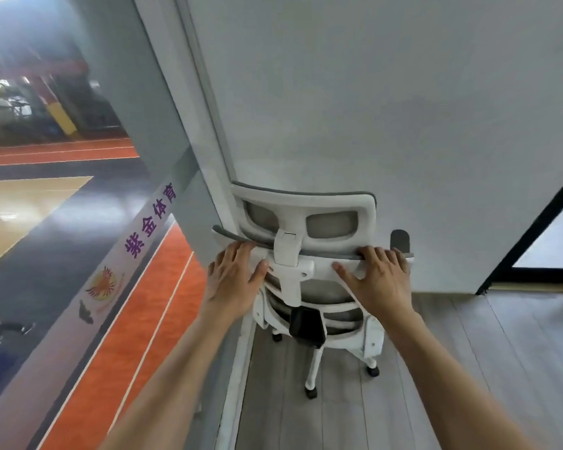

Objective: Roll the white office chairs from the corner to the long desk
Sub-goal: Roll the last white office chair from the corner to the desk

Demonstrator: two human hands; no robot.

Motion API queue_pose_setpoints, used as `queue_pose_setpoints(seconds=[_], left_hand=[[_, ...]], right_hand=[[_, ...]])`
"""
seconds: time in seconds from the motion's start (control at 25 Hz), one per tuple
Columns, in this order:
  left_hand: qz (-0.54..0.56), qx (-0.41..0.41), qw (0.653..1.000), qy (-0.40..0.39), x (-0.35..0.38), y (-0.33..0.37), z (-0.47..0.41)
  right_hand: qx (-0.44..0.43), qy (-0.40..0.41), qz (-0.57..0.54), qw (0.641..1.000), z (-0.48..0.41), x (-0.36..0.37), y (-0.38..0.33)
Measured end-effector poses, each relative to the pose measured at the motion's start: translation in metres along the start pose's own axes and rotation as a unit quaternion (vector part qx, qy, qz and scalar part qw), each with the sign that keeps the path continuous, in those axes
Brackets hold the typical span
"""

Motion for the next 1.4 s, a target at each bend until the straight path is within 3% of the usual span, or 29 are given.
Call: queue_pose_setpoints(seconds=[0.12,0.28,0.6,0.76,1.04,1.4], left_hand=[[0.017,0.054,0.998,-0.017,0.015,-0.033,-0.010],[0.097,0.100,0.990,0.023,0.028,-0.041,0.004],[0.192,0.208,0.959,0.024,0.046,0.015,0.032],[0.184,0.289,0.939,-0.028,0.060,0.054,0.025],[0.220,0.449,0.861,-0.096,0.099,0.184,0.012],[0.220,0.597,0.760,-0.133,0.166,0.414,0.090]], right_hand=[[0.027,0.046,0.010,0.999,0.020,-0.006,-0.002],[0.042,0.120,0.016,0.992,0.064,-0.017,0.008],[0.107,0.193,0.044,0.974,0.156,-0.054,0.059],[0.163,0.221,0.055,0.960,0.195,-0.077,0.085],[0.305,0.289,0.096,0.902,0.279,-0.131,0.157],[0.434,0.379,0.149,0.804,0.425,-0.215,0.285]])
Point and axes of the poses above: each hand's wrist, its own z-axis away from the middle knuckle, its own x-axis out of the palm, y = z × x, the point moved 3 cm from there along -z, towards the middle knuckle, and after that the axes turned 12 degrees about x, right-handed, at the moved point
